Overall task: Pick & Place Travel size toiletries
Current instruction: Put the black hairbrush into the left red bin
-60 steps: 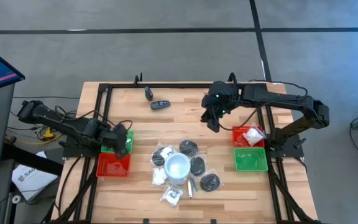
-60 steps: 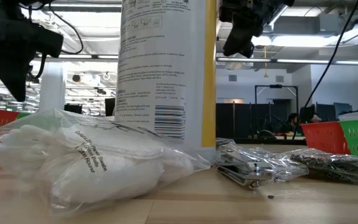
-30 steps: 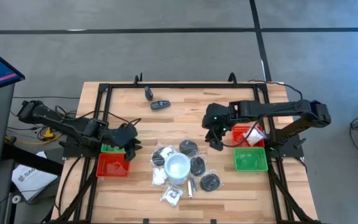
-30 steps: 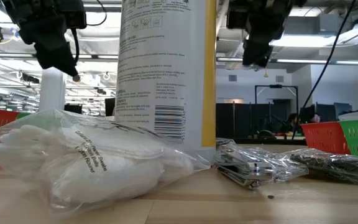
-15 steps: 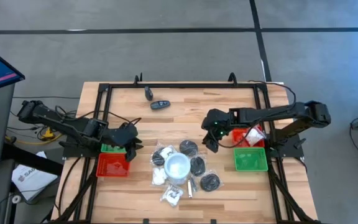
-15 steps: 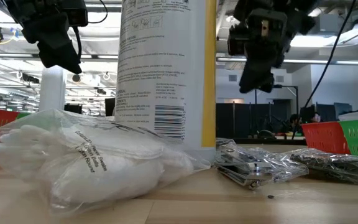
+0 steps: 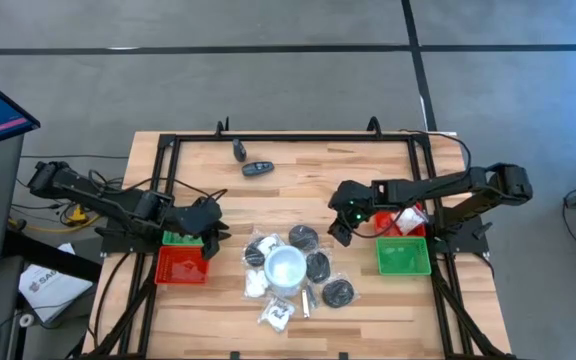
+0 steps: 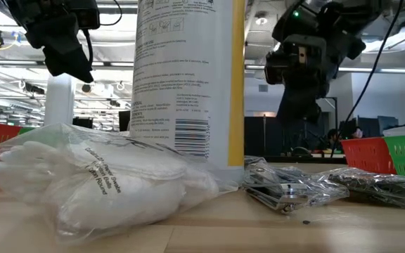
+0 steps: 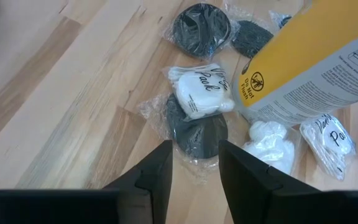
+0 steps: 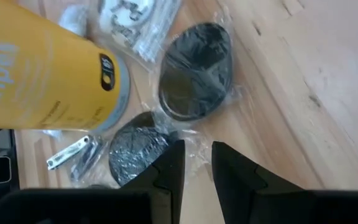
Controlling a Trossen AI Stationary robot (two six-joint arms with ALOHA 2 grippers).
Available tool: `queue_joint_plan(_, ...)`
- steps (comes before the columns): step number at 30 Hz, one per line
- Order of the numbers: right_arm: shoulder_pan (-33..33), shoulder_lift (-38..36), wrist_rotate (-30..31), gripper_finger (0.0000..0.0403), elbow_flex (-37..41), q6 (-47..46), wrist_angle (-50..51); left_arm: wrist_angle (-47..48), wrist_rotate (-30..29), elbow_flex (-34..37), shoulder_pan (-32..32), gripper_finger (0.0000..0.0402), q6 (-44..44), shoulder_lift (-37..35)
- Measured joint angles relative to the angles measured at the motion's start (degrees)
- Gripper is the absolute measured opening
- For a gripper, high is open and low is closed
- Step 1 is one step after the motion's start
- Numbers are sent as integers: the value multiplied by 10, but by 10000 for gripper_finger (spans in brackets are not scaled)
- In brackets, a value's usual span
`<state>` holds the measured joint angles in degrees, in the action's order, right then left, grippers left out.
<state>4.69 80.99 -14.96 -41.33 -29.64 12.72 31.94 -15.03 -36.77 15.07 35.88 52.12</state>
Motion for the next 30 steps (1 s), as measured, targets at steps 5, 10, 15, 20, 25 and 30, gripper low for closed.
queue_joint_plan(5,0,1,0,78,23,-17,-38,-1,0,0,0,121,-1,0)
queue_joint_plan(10,-1,33,0,111,23,-28,-61,-2,0,0,0,121,-1,0)
queue_joint_plan(15,1,87,-3,151,23,-33,-106,-4,0,0,0,121,-1,0)
queue_joint_plan(20,4,132,-16,174,24,-34,-120,-4,0,0,0,121,-1,0)
queue_joint_plan(25,4,159,-22,180,22,-40,-157,-4,0,0,0,121,-1,0)
queue_joint_plan(30,4,169,-45,171,23,-44,-192,-6,0,0,0,121,-14,0)
